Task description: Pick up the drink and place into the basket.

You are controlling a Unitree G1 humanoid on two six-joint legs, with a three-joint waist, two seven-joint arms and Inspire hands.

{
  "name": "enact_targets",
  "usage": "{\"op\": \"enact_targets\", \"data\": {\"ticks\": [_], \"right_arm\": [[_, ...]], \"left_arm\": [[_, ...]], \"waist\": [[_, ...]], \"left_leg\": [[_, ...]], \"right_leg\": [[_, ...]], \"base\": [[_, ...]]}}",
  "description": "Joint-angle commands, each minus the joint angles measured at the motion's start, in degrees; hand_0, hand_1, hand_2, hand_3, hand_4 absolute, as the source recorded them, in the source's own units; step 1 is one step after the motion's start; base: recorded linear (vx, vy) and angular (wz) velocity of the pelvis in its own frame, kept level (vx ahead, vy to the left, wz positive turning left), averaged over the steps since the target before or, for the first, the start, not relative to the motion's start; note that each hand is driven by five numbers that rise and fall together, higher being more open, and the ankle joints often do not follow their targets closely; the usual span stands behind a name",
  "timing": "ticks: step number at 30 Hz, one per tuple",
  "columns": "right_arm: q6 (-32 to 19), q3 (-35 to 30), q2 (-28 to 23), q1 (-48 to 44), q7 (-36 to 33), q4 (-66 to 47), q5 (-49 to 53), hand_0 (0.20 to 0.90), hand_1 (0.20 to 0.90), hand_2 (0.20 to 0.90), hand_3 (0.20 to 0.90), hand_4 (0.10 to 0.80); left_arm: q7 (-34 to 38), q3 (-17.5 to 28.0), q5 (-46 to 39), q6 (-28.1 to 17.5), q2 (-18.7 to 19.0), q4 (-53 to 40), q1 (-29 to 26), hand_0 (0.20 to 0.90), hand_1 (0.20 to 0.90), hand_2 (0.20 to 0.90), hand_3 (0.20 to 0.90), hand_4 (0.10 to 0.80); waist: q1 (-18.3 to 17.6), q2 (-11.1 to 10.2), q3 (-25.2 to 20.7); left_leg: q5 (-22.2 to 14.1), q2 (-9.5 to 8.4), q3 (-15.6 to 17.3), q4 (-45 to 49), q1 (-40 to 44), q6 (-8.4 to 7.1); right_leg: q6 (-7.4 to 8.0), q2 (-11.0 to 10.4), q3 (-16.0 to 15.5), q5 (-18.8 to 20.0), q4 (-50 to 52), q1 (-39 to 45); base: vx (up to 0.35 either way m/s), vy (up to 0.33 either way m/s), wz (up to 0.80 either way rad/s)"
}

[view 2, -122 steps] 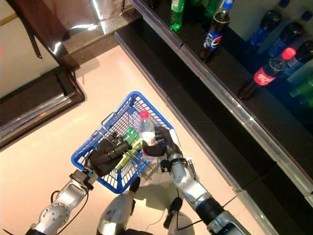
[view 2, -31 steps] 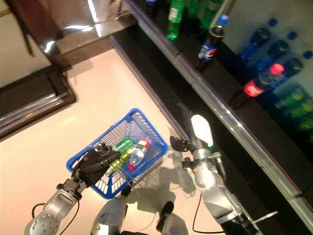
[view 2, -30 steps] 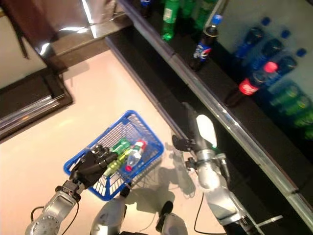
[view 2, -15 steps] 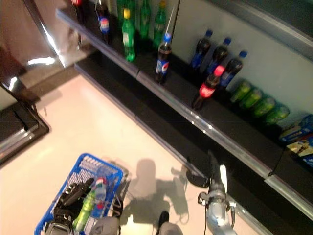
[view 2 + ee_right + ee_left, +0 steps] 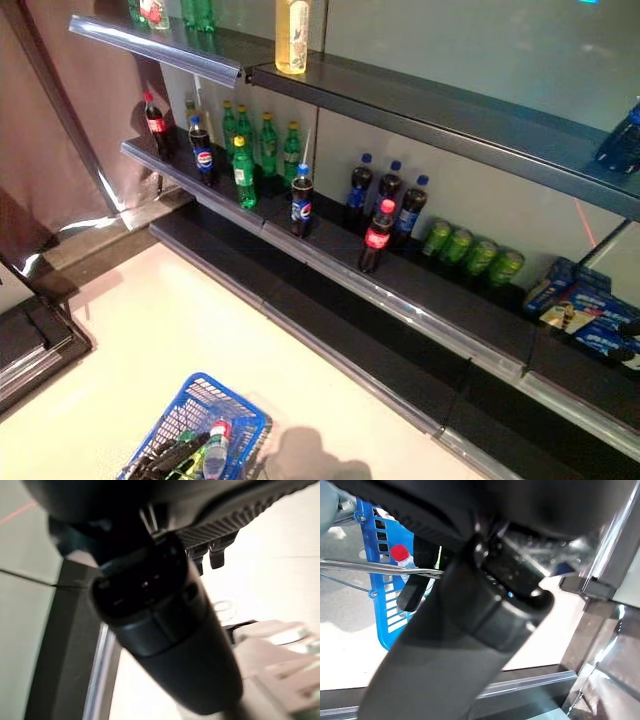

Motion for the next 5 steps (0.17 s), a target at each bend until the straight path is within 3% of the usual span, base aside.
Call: {"op": "enact_targets", "data": {"ticks": [1, 5], "right_arm": [[0.3, -2.5, -3.0, -3.4, 2.1, 3.9, 1.7, 0.900, 0.900, 0.900, 0.900, 0.800], [0.5, -2.5, -2.9, -3.8, 3.1, 4.3, 0.6, 0.900, 0.900, 0.900, 0.900, 0.800]], "left_arm": [[-3.7, -1.6, 4.0, -4.6, -0.1, -1.0, -0.1, 0.300, 0.300, 0.300, 0.200, 0.100], [-2.6, -2.3, 4.0, -4.4, -0.5, -1.2, -0.4, 0.300, 0.300, 0.300, 0.200, 0.100]], "waist": [[2.2, 3.4, 1.3], [2.0, 3.6, 1.0]], "left_leg": [[-2.9, 1.82, 4.8, 0.3, 2.1, -0.97], [-3.2, 1.76, 5.3, 0.3, 2.2, -0.80]], "right_leg": [[1.13, -0.7, -0.6, 2.6, 1.4, -2.4], [1.04, -0.7, -0.4, 2.4, 1.6, -2.6]], "base": [[-0.001, 0.027, -0.06], [-0.002, 0.011, -0.03]]}}
